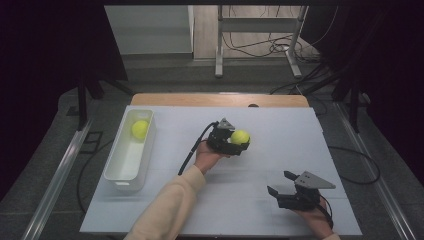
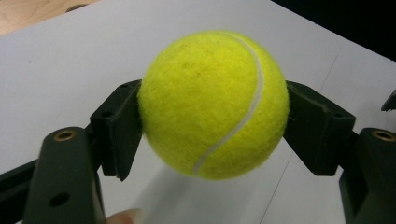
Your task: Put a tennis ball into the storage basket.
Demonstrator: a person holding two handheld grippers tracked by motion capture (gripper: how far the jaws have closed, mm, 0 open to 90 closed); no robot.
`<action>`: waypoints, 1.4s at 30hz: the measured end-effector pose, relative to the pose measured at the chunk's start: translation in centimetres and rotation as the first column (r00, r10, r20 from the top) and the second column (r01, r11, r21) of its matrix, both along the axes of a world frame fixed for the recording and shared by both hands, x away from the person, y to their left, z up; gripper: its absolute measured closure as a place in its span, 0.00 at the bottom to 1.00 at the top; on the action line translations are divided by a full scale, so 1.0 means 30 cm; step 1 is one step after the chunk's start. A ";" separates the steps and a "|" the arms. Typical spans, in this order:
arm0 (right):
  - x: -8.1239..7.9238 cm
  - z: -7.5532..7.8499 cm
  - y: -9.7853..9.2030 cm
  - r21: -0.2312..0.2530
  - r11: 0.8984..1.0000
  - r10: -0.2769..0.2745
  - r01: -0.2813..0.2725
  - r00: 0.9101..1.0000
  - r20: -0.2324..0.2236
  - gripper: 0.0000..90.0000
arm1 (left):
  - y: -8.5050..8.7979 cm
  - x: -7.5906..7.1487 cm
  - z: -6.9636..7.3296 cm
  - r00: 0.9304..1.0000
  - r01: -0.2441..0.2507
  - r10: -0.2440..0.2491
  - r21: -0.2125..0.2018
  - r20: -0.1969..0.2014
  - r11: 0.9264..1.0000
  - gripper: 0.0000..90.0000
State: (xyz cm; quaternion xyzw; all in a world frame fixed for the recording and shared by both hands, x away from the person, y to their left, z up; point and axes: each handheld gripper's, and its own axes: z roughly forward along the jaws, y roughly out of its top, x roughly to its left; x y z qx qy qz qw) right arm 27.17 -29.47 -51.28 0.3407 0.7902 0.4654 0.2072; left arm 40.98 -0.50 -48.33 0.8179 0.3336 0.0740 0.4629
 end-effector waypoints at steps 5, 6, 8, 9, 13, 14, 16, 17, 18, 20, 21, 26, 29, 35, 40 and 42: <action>0.000 0.000 0.000 0.000 1.000 -0.001 0.001 1.000 -0.001 0.18 | 0.010 -0.006 0.006 1.000 0.000 0.000 -0.006 0.002 1.000 0.30; 0.000 0.000 0.000 0.000 1.000 -0.001 0.001 1.000 -0.001 0.18 | 0.015 -0.011 0.008 1.000 0.000 0.000 -0.012 0.004 1.000 0.30; 0.000 0.000 0.000 -0.002 1.000 -0.001 0.001 1.000 0.000 0.18 | 0.018 -0.013 0.010 1.000 0.000 0.000 -0.012 0.005 1.000 0.30; 0.000 0.000 0.000 -0.002 1.000 -0.002 0.002 1.000 0.000 0.18 | 0.021 -0.015 0.011 1.000 0.001 -0.001 -0.014 0.007 1.000 0.30; 0.000 0.000 0.000 -0.002 1.000 -0.003 0.003 1.000 0.000 0.18 | 0.032 -0.024 0.015 1.000 0.001 -0.001 -0.021 0.009 1.000 0.30; 0.000 0.000 0.000 -0.002 1.000 -0.003 0.003 1.000 0.000 0.18 | 0.035 -0.026 0.016 1.000 0.000 0.000 -0.024 0.010 1.000 0.29; 0.000 0.000 0.000 -0.002 1.000 -0.003 0.003 1.000 0.000 0.18 | 0.042 -0.029 0.016 1.000 0.000 0.000 -0.029 0.008 1.000 0.29; 0.000 0.000 0.000 -0.003 1.000 -0.003 0.003 1.000 0.000 0.18 | 0.047 -0.031 0.016 1.000 -0.003 0.003 -0.031 0.006 1.000 0.29; 0.000 -0.001 0.000 -0.003 1.000 -0.003 0.003 1.000 0.000 0.18 | 0.051 -0.032 0.016 1.000 -0.005 0.005 -0.030 0.006 1.000 0.29; 0.000 -0.001 0.000 -0.004 1.000 -0.004 0.004 1.000 0.000 0.18 | 0.057 -0.033 0.017 1.000 -0.008 0.008 -0.031 0.004 0.999 0.29; 0.000 -0.001 0.000 -0.004 1.000 -0.004 0.004 1.000 0.000 0.18 | 0.062 -0.033 0.017 1.000 -0.010 0.010 -0.033 0.004 0.999 0.30; 0.000 -0.001 -0.001 -0.004 1.000 -0.006 0.006 1.000 0.000 0.18 | 0.080 -0.039 0.017 1.000 -0.017 0.017 -0.043 0.000 0.999 0.29; 0.000 -0.001 -0.001 -0.005 1.000 -0.006 0.006 1.000 0.001 0.18 | 0.091 -0.044 0.018 1.000 -0.021 0.021 -0.047 -0.001 0.999 0.29; 0.000 -0.001 -0.001 -0.006 1.000 -0.007 0.007 1.000 0.001 0.18 | 0.119 -0.053 0.028 0.999 -0.034 0.034 -0.053 0.007 0.998 0.29; 0.000 0.000 -0.001 -0.006 1.000 -0.007 0.007 1.000 0.002 0.18 | 0.141 -0.060 0.037 0.999 -0.044 0.044 -0.063 0.008 0.997 0.29; -0.001 0.000 -0.001 -0.006 1.000 -0.007 0.007 1.000 0.002 0.18 | 0.145 -0.062 0.038 0.999 -0.046 0.047 -0.065 0.008 0.997 0.29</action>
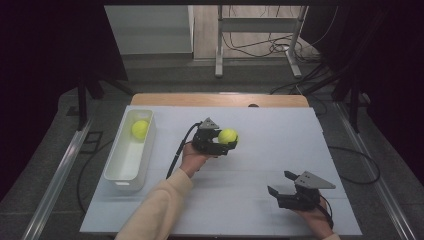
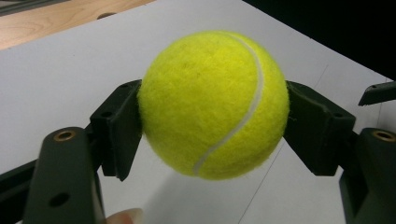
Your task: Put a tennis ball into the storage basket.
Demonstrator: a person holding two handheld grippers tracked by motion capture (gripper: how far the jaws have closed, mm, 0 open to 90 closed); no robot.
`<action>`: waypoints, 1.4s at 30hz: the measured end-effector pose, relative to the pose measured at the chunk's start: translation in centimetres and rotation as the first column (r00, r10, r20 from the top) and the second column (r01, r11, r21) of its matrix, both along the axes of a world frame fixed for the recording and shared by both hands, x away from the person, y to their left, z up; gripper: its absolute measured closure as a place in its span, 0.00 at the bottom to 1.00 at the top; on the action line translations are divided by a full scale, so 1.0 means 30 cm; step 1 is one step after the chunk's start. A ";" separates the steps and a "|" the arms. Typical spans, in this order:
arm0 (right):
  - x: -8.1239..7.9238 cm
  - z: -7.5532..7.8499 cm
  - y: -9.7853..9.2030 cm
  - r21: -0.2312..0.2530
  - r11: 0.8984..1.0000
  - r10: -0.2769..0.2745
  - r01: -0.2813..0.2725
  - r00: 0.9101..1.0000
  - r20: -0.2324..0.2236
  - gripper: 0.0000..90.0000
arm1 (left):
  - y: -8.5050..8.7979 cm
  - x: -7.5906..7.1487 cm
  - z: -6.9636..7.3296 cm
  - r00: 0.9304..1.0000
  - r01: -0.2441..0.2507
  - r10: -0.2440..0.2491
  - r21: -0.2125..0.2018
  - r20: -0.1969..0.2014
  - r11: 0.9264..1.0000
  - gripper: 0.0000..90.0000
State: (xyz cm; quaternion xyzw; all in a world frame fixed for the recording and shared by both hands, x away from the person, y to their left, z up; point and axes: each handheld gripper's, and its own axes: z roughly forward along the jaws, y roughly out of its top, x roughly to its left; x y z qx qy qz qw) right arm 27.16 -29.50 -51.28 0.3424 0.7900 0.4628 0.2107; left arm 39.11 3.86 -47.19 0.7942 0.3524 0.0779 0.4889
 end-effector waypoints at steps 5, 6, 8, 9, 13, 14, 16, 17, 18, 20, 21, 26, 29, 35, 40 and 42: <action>0.000 0.000 0.001 -0.002 1.000 0.000 0.000 1.000 0.000 0.18 | 0.020 -0.010 0.002 1.000 -0.007 0.007 -0.001 0.005 1.000 0.29; -0.001 0.000 0.001 -0.002 1.000 -0.001 0.001 1.000 0.001 0.18 | 0.025 -0.014 0.003 1.000 -0.011 0.011 -0.003 0.007 1.000 0.29; -0.002 0.000 0.000 -0.004 1.000 -0.002 0.002 1.000 0.001 0.18 | 0.037 -0.020 0.006 1.000 -0.015 0.015 -0.006 0.011 1.000 0.29; -0.002 0.000 0.000 -0.004 1.000 -0.003 0.003 1.000 0.001 0.18 | 0.043 -0.023 0.007 1.000 -0.015 0.016 -0.007 0.013 1.000 0.29; -0.002 0.000 -0.002 -0.003 1.000 -0.008 0.008 1.000 0.000 0.18 | 0.074 -0.039 0.015 1.000 -0.025 0.025 -0.015 0.019 1.000 0.29; -0.002 0.000 -0.002 -0.004 1.000 -0.008 0.008 1.000 0.001 0.18 | 0.080 -0.042 0.017 0.999 -0.027 0.027 -0.016 0.019 1.000 0.29; -0.002 0.000 -0.002 -0.005 1.000 -0.008 0.008 1.000 0.002 0.18 | 0.094 -0.049 0.021 0.999 -0.032 0.032 -0.018 0.021 0.999 0.29; -0.002 0.001 -0.001 -0.004 1.000 -0.008 0.008 1.000 0.002 0.18 | 0.099 -0.052 0.022 0.999 -0.033 0.034 -0.015 0.021 0.999 0.29; -0.003 0.001 -0.001 -0.004 1.000 -0.009 0.009 1.000 0.002 0.18 | 0.106 -0.055 0.024 0.999 -0.036 0.036 -0.014 0.022 0.999 0.29; -0.003 0.001 0.000 -0.006 1.000 -0.010 0.010 1.000 0.005 0.18 | 0.119 -0.061 0.027 0.999 -0.042 0.042 -0.018 0.022 0.999 0.29; -0.003 0.001 0.000 -0.006 1.000 -0.011 0.011 1.000 0.005 0.18 | 0.125 -0.064 0.029 0.999 -0.044 0.044 -0.020 0.023 0.999 0.29; -0.004 0.001 -0.001 -0.009 1.000 -0.017 0.017 1.000 0.007 0.18 | 0.155 -0.078 0.044 0.998 -0.050 0.051 -0.033 0.032 0.998 0.29; -0.004 0.000 -0.001 -0.009 1.000 -0.018 0.019 1.000 0.006 0.18 | 0.162 -0.084 0.048 0.998 -0.054 0.055 -0.033 0.035 0.998 0.29; -0.004 0.000 -0.003 -0.011 1.000 -0.021 0.021 1.000 0.006 0.18 | 0.183 -0.098 0.053 0.997 -0.062 0.063 -0.030 0.040 0.998 0.29; -0.004 0.000 -0.003 -0.011 1.000 -0.021 0.021 1.000 0.006 0.18 | 0.201 -0.110 0.070 0.996 -0.069 0.071 -0.033 0.051 0.997 0.29; -0.004 0.000 -0.003 -0.011 1.000 -0.021 0.021 1.000 0.006 0.18 | 0.206 -0.114 0.076 0.996 -0.072 0.074 -0.035 0.053 0.997 0.29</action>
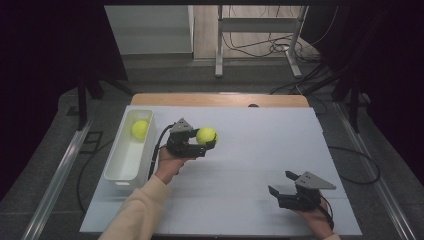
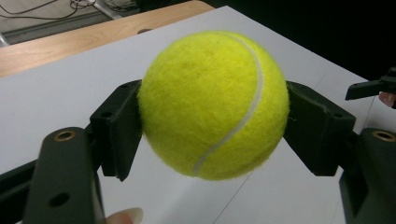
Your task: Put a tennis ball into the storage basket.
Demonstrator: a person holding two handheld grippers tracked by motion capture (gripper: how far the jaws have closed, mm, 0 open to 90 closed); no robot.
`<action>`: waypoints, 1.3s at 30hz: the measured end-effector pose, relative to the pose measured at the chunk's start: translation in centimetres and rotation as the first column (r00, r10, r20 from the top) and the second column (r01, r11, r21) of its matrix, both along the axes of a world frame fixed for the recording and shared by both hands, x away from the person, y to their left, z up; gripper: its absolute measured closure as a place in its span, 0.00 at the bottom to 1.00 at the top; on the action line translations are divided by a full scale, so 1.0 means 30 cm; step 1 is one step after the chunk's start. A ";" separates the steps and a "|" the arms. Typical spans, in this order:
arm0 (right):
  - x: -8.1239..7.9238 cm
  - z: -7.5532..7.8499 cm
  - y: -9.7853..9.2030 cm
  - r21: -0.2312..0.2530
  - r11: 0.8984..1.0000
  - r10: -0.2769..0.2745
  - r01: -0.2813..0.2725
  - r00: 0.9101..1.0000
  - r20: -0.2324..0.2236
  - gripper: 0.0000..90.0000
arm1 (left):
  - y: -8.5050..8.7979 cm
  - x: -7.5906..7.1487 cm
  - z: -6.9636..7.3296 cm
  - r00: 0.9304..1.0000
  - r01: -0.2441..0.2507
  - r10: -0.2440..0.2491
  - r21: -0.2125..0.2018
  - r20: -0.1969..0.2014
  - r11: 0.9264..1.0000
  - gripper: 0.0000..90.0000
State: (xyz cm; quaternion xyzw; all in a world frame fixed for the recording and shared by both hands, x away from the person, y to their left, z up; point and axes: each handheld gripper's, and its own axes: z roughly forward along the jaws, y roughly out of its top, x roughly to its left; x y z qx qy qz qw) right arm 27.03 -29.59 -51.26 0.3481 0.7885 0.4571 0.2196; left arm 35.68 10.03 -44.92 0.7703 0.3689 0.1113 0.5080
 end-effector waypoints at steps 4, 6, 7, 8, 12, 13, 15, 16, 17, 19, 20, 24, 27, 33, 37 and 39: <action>0.000 0.000 0.000 0.000 1.000 0.001 -0.001 1.000 0.001 0.18 | 0.011 -0.008 0.011 1.000 -0.005 0.005 -0.002 0.006 1.000 0.29; 0.000 0.000 0.000 0.001 1.000 0.000 0.000 1.000 -0.001 0.18 | 0.017 -0.010 0.016 1.000 -0.007 0.007 -0.002 0.007 1.000 0.29; 0.000 0.000 0.000 0.001 1.000 0.000 0.000 1.000 -0.001 0.18 | 0.017 -0.010 0.016 1.000 -0.007 0.007 -0.002 0.007 1.000 0.29; 0.000 -0.001 0.000 0.000 1.000 0.001 -0.001 1.000 -0.001 0.18 | 0.020 -0.012 0.017 1.000 -0.008 0.008 -0.001 0.007 1.000 0.29; 0.001 -0.001 0.001 -0.001 1.000 0.002 -0.002 1.000 -0.002 0.18 | 0.032 -0.018 0.025 1.000 -0.012 0.012 0.002 0.010 1.000 0.29; 0.001 -0.001 0.001 -0.001 1.000 0.002 -0.002 1.000 -0.002 0.18 | 0.035 -0.019 0.027 1.000 -0.013 0.013 0.002 0.011 1.000 0.29; 0.000 -0.001 0.000 -0.001 1.000 0.000 0.000 1.000 -0.002 0.18 | 0.041 -0.022 0.030 1.000 -0.015 0.015 0.000 0.012 1.000 0.29; 0.000 -0.001 -0.001 -0.001 1.000 -0.001 0.001 1.000 -0.002 0.18 | 0.046 -0.024 0.033 1.000 -0.017 0.017 -0.001 0.014 1.000 0.29; 0.000 -0.001 -0.001 0.000 1.000 -0.001 0.001 1.000 -0.001 0.18 | 0.052 -0.025 0.035 1.000 -0.017 0.017 -0.001 0.015 1.000 0.29; 0.000 0.000 -0.002 0.001 1.000 -0.002 0.002 1.000 0.000 0.18 | 0.067 -0.029 0.042 0.999 -0.026 0.026 -0.010 0.021 1.000 0.29; 0.000 -0.001 -0.002 0.003 1.000 -0.001 0.001 1.000 0.000 0.18 | 0.076 -0.032 0.045 0.999 -0.031 0.032 -0.016 0.022 0.999 0.29; 0.000 -0.001 -0.003 0.003 1.000 -0.004 0.004 1.000 -0.001 0.18 | 0.097 -0.037 0.049 0.999 -0.045 0.046 -0.018 0.021 0.999 0.29; 0.000 -0.001 -0.003 0.002 1.000 -0.005 0.005 1.000 0.000 0.18 | 0.113 -0.043 0.051 0.998 -0.053 0.053 -0.014 0.020 0.998 0.29; 0.001 -0.001 -0.004 0.001 1.000 -0.014 0.014 1.000 0.001 0.18 | 0.136 -0.053 0.045 0.998 -0.062 0.063 -0.017 0.018 0.998 0.29; 0.001 -0.001 -0.004 0.000 1.000 -0.013 0.013 1.000 0.001 0.18 | 0.150 -0.054 0.043 0.997 -0.069 0.070 -0.026 0.016 0.997 0.29; 0.001 -0.002 -0.004 -0.001 1.000 -0.012 0.012 1.000 0.001 0.18 | 0.158 -0.056 0.045 0.997 -0.075 0.075 -0.034 0.018 0.997 0.29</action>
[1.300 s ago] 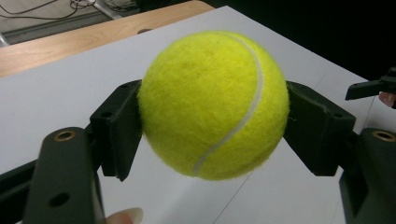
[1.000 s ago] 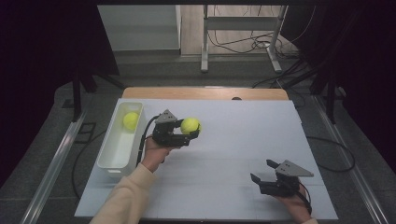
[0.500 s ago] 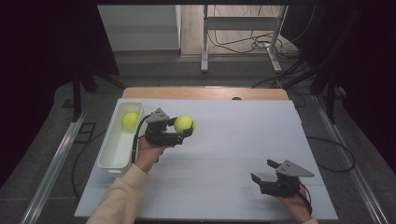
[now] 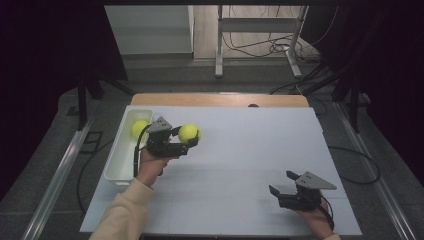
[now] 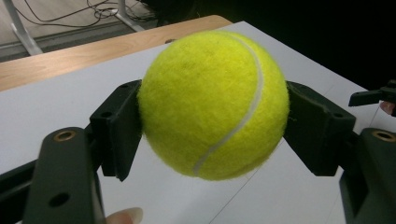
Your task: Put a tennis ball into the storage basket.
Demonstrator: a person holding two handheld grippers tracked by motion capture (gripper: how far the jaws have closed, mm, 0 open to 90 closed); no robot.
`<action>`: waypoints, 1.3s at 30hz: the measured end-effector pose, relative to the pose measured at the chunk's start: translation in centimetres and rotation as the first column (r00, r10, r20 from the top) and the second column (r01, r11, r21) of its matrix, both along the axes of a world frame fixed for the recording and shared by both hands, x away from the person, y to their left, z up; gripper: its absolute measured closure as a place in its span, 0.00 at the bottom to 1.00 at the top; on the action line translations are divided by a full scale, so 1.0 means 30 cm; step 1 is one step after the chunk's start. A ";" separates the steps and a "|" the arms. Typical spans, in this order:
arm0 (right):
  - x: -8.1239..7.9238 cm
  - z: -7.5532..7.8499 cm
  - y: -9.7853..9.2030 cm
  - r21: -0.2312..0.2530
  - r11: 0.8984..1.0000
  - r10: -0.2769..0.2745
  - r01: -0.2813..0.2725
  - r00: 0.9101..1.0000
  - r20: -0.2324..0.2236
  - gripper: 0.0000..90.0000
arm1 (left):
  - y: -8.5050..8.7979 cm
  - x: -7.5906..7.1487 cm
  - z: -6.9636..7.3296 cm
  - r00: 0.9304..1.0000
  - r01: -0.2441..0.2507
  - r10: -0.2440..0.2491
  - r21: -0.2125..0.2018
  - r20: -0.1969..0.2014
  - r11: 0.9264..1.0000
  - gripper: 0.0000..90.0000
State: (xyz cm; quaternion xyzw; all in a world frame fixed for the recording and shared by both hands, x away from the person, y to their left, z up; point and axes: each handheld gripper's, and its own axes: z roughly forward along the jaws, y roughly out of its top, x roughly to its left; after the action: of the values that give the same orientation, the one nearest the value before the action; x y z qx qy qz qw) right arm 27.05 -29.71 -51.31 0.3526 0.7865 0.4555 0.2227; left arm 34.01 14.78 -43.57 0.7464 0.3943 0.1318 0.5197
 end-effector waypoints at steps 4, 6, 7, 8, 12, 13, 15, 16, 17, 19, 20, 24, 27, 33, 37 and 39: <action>0.000 -0.001 -0.001 -0.001 1.000 0.001 -0.001 1.000 -0.001 0.18 | 0.021 -0.004 0.005 1.000 -0.013 0.013 -0.020 0.001 1.000 0.29; 0.000 -0.001 0.000 -0.002 1.000 0.002 -0.002 1.000 -0.001 0.18 | 0.026 -0.005 0.005 1.000 -0.015 0.015 -0.022 0.001 1.000 0.29; 0.000 -0.001 0.000 -0.002 1.000 0.002 -0.002 1.000 -0.001 0.18 | 0.030 -0.006 0.006 1.000 -0.017 0.017 -0.024 0.000 1.000 0.29; 0.000 -0.001 0.000 -0.002 1.000 0.002 -0.002 1.000 -0.001 0.18 | 0.035 -0.007 0.006 1.000 -0.020 0.020 -0.026 0.000 0.999 0.29; 0.000 -0.002 0.000 -0.004 1.000 0.001 -0.001 1.000 -0.001 0.18 | 0.055 -0.011 0.007 1.000 -0.030 0.030 -0.036 0.000 0.999 0.29; 0.000 -0.002 0.000 -0.004 1.000 0.001 -0.001 1.000 -0.001 0.18 | 0.062 -0.014 0.007 0.999 -0.034 0.034 -0.038 0.001 0.999 0.29; 0.000 -0.002 0.001 -0.006 1.000 0.001 -0.002 1.000 -0.002 0.18 | 0.071 -0.018 0.009 0.999 -0.038 0.038 -0.046 0.001 0.998 0.29; -0.001 -0.002 0.001 -0.007 1.000 0.001 -0.001 1.000 -0.004 0.18 | 0.075 -0.020 0.009 0.999 -0.039 0.039 -0.047 0.002 0.998 0.29; 0.000 -0.002 0.001 -0.007 1.000 0.001 -0.001 1.000 -0.004 0.18 | 0.081 -0.022 0.010 0.999 -0.039 0.039 -0.052 0.001 0.998 0.29; -0.001 -0.002 0.001 -0.011 1.000 0.000 0.000 1.000 -0.004 0.18 | 0.094 -0.027 0.012 0.999 -0.044 0.044 -0.061 0.004 0.997 0.29; 0.000 -0.002 0.001 -0.011 1.000 0.000 0.000 1.000 -0.004 0.18 | 0.099 -0.028 0.013 0.999 -0.048 0.048 -0.058 0.005 0.997 0.29; -0.001 -0.002 0.002 -0.011 1.000 0.001 -0.001 1.000 -0.003 0.18 | 0.117 -0.036 0.015 0.998 -0.059 0.059 -0.055 0.006 0.997 0.29; -0.002 -0.001 0.001 -0.011 1.000 0.001 -0.001 1.000 -0.001 0.18 | 0.127 -0.040 0.016 0.998 -0.067 0.068 -0.050 0.007 0.996 0.29; -0.002 -0.001 0.002 -0.012 1.000 0.003 -0.003 1.000 0.000 0.18 | 0.137 -0.044 0.023 0.997 -0.079 0.080 -0.054 0.014 0.995 0.29; -0.002 -0.001 0.000 -0.008 1.000 0.004 -0.004 1.000 0.000 0.18 | 0.149 -0.047 0.030 0.996 -0.089 0.090 -0.050 0.019 0.995 0.29; -0.002 -0.001 0.000 -0.007 1.000 0.004 -0.004 1.000 0.000 0.18 | 0.154 -0.048 0.032 0.995 -0.092 0.094 -0.052 0.020 0.994 0.29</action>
State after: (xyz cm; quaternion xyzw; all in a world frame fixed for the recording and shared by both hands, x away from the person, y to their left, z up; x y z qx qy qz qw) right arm 27.00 -29.71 -51.34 0.3503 0.7887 0.4531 0.2234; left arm 32.57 19.39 -42.61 0.7121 0.4261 0.1538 0.5364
